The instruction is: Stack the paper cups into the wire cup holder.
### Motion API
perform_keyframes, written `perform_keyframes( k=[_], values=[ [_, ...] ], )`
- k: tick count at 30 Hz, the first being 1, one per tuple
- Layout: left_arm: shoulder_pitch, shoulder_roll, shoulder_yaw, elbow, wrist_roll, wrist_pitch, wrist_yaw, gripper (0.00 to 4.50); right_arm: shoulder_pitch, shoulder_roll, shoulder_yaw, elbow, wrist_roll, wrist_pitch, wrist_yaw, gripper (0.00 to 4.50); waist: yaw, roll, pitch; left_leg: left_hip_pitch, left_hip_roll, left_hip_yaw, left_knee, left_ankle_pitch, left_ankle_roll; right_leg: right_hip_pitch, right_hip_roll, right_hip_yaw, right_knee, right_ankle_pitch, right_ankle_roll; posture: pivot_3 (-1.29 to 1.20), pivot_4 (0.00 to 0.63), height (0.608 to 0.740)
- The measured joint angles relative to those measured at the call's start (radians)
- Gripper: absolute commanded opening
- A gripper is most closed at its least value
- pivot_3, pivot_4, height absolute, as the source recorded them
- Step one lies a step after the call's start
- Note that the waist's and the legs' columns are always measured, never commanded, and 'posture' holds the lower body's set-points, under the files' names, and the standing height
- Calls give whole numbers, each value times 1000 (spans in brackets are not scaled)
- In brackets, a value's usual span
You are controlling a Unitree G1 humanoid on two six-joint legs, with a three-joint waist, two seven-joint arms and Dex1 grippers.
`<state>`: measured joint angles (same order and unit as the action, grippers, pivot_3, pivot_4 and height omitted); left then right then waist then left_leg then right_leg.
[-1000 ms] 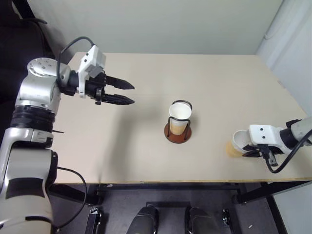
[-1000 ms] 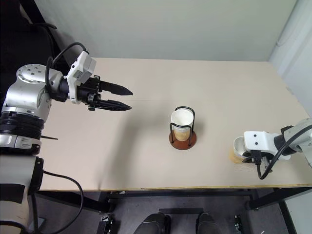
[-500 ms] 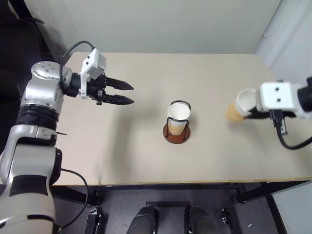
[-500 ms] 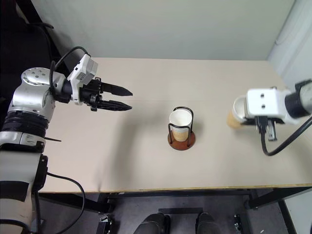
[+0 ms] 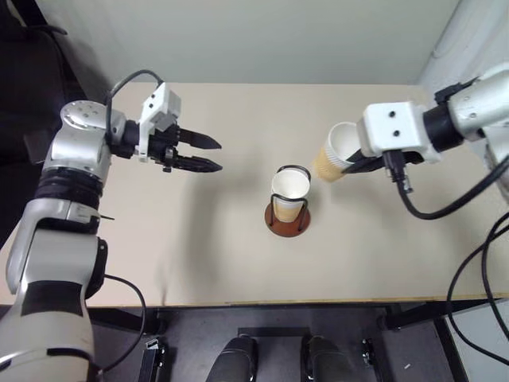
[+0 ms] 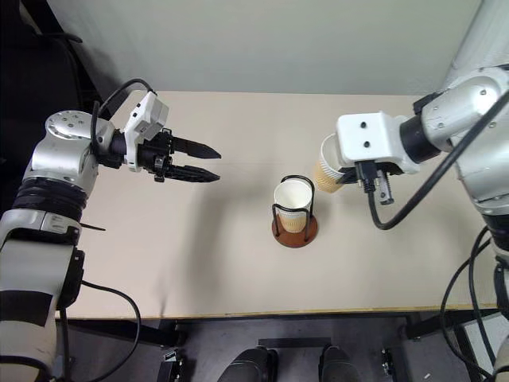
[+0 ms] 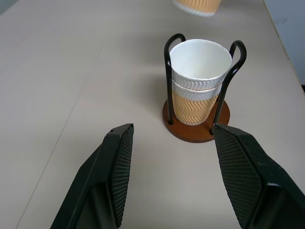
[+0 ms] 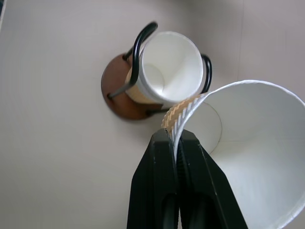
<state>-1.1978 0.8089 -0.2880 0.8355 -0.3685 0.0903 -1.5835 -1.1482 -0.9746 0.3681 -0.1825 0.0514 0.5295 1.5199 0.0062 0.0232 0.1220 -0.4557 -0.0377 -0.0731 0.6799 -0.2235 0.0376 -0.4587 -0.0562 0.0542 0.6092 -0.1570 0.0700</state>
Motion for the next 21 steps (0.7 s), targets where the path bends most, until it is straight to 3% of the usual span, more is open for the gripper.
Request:
perform_keyframes(
  k=[8, 21],
  values=[
    [0, 1, 0, -7, -17, 0, 0, 2812, -30, 135, 51, 27, -19, -4, -6, 23, -1, 0, 0, 0, 0, -1, 0, 0, 0, 0, 0, -1, 1, 0, -1, 0, 150, 740],
    [4, 3, 0, -14, -26, 2, 0, 2812, -17, 171, 77, 28, -46, -15, -7, 23, -2, 0, 0, 0, 0, -1, 0, 2, -3, 0, 1, -1, 1, 0, -2, 0, 150, 740]
  ],
)
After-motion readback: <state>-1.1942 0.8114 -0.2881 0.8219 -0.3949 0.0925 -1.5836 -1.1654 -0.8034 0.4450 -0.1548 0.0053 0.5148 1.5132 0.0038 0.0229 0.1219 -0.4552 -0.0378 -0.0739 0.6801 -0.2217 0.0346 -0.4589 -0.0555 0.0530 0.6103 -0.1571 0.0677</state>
